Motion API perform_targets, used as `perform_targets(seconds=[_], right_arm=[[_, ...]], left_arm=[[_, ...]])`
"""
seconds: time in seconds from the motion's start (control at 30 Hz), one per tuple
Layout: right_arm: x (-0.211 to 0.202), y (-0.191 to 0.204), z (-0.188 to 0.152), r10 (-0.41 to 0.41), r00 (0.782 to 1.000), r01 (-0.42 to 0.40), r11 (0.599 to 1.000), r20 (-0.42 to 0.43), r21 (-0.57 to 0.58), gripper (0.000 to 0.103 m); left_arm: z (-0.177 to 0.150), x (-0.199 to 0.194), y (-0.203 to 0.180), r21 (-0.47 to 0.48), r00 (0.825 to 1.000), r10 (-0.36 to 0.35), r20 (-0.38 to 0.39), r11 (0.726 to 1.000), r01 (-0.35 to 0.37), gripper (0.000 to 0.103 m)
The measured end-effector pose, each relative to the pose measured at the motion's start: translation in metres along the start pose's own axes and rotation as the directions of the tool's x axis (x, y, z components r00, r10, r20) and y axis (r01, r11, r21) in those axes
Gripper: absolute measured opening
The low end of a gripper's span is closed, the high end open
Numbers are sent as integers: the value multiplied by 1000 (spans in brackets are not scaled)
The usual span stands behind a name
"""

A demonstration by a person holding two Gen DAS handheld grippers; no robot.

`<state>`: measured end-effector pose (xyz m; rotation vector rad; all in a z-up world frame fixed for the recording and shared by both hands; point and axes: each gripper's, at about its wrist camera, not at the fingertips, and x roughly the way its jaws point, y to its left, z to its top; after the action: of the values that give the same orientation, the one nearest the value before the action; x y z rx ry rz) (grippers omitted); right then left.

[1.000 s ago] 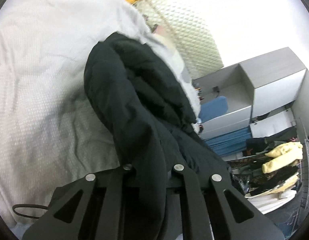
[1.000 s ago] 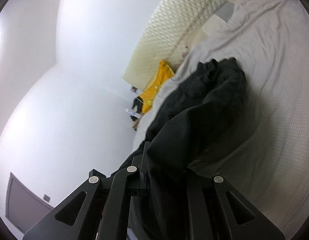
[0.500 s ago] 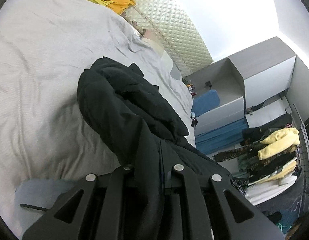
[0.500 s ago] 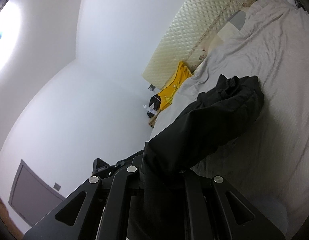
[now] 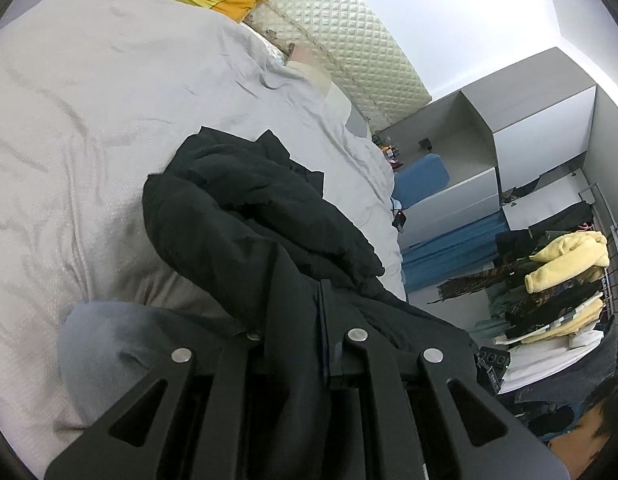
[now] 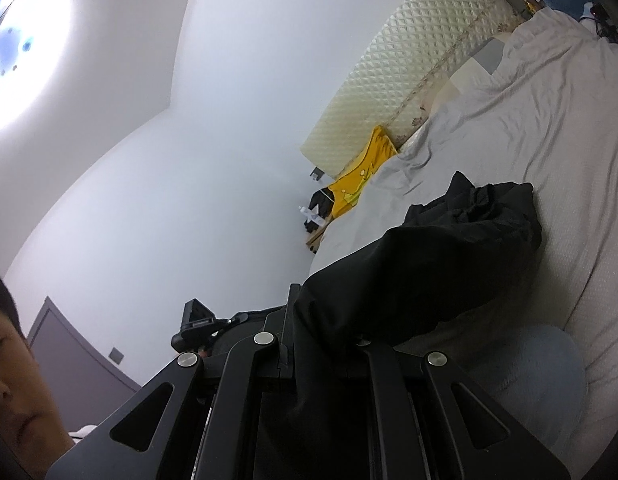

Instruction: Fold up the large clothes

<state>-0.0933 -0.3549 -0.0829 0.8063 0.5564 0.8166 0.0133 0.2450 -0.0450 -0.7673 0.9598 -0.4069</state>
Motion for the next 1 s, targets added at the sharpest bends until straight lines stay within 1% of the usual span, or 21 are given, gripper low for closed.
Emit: perform_targets(seconds=[0.03, 0.1, 0.2, 0.23, 0.33, 0.4, 0.53, 0.6, 0.7, 0.77, 0.83, 0.93, 1.0], right_arm=[[1, -5, 5, -2, 1000, 1, 1000, 7, 15, 7], [9, -21, 23, -32, 999, 30, 999, 31, 44, 7], [26, -44, 50, -96, 994, 92, 993, 45, 71, 7], [34, -57, 61, -114, 992, 109, 988, 47, 106, 7], [56, -81, 88, -129, 991, 121, 981, 47, 152, 7], [69, -94, 105, -136, 989, 125, 977, 51, 174, 7], [96, -122, 137, -176, 983, 159, 957, 49, 242, 8], [108, -139, 151, -198, 979, 178, 942, 42, 284, 8], [124, -169, 170, -229, 973, 201, 908, 34, 368, 8], [135, -184, 180, -252, 967, 222, 889, 23, 400, 8], [144, -194, 187, -279, 960, 253, 875, 3, 413, 9], [155, -205, 196, -310, 951, 288, 858, -18, 426, 9], [164, -213, 203, -331, 943, 314, 848, -37, 426, 9]], left_arm=[[5, 1, 3, -4, 1000, -4, -4, 1000, 4, 9], [15, 4, 6, -13, 1000, -4, -9, 1000, 4, 10], [47, 24, 17, -68, 1000, 24, -18, 997, -25, 11], [55, 28, 19, -87, 999, 30, -20, 996, -32, 11], [84, 47, 21, -97, 998, 70, -8, 993, -70, 11], [96, 57, 21, -103, 996, 87, -4, 991, -87, 11], [124, 80, 23, -138, 993, 116, -1, 984, -115, 13], [134, 90, 22, -136, 991, 137, -1, 981, -136, 15], [154, 107, 19, -134, 981, 194, -1, 972, -192, 17], [166, 117, 19, -133, 976, 219, -12, 967, -219, 18], [175, 125, 18, -139, 971, 239, -15, 961, -239, 19], [188, 140, 15, -113, 962, 272, -19, 955, -273, 19], [195, 150, 16, -99, 953, 302, -23, 948, -303, 20]])
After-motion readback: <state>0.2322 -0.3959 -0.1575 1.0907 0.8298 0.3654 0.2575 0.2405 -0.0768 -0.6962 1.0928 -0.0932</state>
